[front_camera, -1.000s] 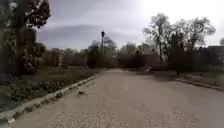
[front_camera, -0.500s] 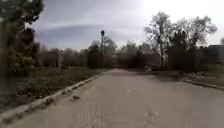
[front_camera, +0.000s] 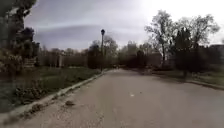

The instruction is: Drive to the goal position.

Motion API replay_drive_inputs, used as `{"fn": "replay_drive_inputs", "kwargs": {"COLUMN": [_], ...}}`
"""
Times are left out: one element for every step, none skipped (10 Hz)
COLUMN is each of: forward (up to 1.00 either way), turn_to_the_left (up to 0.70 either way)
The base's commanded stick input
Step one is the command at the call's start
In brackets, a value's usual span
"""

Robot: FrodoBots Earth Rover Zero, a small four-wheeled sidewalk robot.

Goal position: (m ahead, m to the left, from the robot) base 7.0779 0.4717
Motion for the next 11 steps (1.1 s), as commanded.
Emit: {"fn": "replay_drive_inputs", "kwargs": {"forward": [0.7,0.7,0.7,0.7,0.7,0.7,0.7,0.7,0.7,0.7,0.7], "turn_to_the_left": [0.0,0.0,0.0,0.0,0.0,0.0,0.0,0.0,0.0,0.0,0.0]}}
